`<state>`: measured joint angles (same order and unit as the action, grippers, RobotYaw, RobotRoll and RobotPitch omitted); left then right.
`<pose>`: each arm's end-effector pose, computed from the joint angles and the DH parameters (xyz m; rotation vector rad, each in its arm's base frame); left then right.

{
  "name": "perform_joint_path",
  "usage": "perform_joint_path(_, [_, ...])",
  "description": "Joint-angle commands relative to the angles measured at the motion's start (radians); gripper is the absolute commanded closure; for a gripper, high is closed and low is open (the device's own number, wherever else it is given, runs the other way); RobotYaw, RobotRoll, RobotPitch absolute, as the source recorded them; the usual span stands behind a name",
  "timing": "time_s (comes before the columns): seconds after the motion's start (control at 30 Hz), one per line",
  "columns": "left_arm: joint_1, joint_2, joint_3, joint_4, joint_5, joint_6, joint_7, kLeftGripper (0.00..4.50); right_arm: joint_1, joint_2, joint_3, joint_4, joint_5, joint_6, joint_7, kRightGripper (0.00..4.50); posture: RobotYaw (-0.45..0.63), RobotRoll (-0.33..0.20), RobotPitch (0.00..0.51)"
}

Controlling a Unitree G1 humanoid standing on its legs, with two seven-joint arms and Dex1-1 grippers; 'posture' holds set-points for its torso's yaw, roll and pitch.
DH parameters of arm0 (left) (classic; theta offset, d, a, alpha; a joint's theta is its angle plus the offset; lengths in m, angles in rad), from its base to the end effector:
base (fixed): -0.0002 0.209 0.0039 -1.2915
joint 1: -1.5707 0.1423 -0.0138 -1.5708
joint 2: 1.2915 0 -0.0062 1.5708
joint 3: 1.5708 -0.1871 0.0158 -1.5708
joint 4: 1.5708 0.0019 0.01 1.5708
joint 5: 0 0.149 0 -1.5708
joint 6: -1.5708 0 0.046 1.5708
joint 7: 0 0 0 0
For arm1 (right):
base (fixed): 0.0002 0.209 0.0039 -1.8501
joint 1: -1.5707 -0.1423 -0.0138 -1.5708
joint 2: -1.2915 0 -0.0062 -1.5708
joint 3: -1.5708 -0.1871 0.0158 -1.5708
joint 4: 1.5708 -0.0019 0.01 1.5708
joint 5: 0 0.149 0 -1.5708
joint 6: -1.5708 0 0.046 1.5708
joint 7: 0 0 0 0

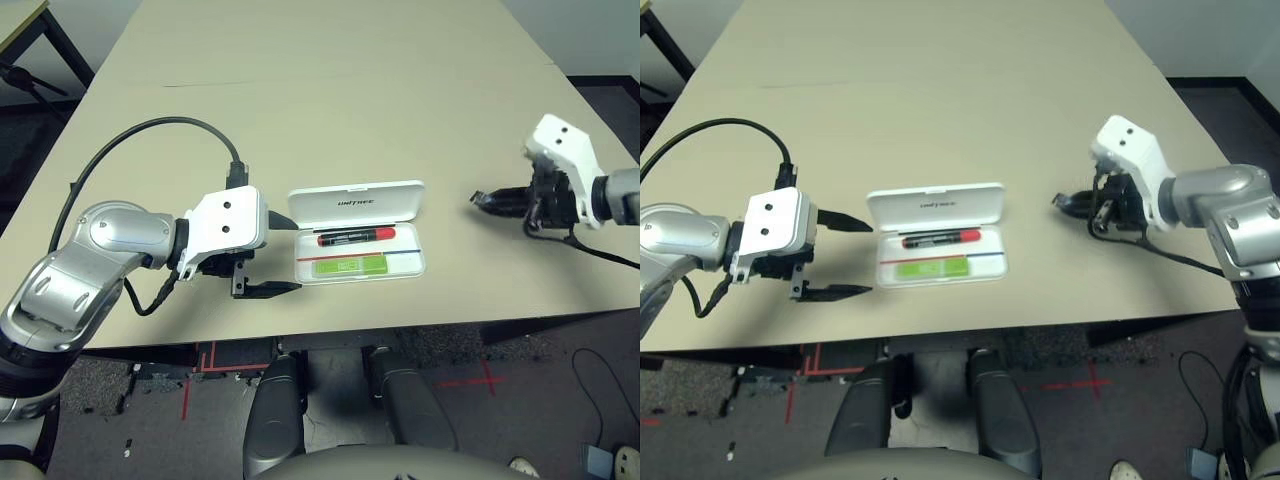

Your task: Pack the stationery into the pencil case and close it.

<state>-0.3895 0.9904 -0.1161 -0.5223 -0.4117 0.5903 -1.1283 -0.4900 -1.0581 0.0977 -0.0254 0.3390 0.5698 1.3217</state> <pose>0.2286 0.2070 0.2261 0.7119 0.2510 -1.3118 0.2682 -0.2865 0.2239 -0.5299 0.5322 1.1099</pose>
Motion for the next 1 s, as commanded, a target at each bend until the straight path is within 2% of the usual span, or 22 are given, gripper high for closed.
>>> perform_joint_path(0.03, [-0.011,-0.002,-0.019,0.014,0.014,-0.014,-0.012,0.00,0.008,-0.009,-0.010,-0.049,0.038,-0.043,0.083,4.18,-0.09,0.000,0.194])
perform_joint_path(0.4, [-0.004,-0.003,-0.030,0.015,0.028,-0.019,-0.003,0.00,-0.069,0.087,0.087,0.003,-0.054,-0.213,0.135,4.18,-0.06,0.000,0.194])
perform_joint_path(0.8, [0.013,-0.001,-0.021,-0.011,0.024,0.003,0.015,0.00,-0.088,0.242,0.184,0.083,-0.152,-0.339,0.123,4.18,-0.04,0.000,0.201])
perform_joint_path(1.0, [0.020,0.003,-0.015,-0.020,0.020,0.011,0.021,0.00,-0.096,0.280,0.204,0.132,-0.200,-0.394,0.121,4.18,-0.03,0.000,0.202])
